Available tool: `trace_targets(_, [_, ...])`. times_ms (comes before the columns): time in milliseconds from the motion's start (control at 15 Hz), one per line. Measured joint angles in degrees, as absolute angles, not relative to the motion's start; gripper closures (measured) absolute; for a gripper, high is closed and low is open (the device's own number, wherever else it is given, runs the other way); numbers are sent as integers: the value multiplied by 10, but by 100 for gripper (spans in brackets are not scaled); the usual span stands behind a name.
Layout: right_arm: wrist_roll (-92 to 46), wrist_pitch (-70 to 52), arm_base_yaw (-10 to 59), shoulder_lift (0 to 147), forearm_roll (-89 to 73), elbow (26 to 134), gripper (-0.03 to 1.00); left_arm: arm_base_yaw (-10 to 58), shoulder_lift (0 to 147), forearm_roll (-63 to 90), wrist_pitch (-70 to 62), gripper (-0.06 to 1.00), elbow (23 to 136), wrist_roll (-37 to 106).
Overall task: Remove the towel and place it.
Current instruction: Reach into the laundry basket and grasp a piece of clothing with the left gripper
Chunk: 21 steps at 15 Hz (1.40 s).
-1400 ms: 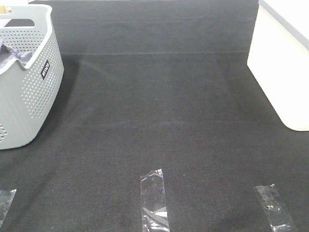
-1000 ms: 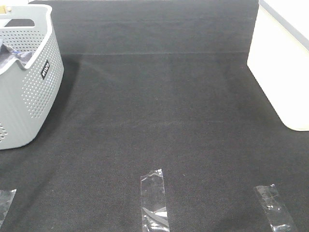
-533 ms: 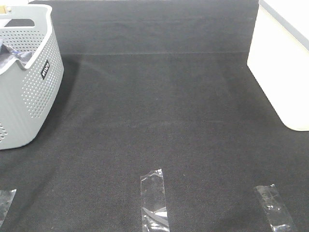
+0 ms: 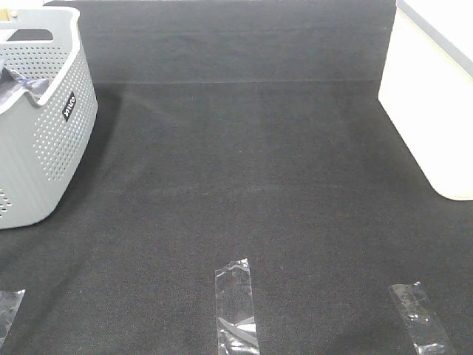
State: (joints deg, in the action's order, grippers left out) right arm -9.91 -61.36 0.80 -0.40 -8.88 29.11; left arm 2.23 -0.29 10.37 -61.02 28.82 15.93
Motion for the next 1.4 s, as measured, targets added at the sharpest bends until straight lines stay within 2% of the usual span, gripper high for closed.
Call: trace_targets(1400, [-99,-614,8,-4,-89,291,24,22,-3,104,-610,27,288,159])
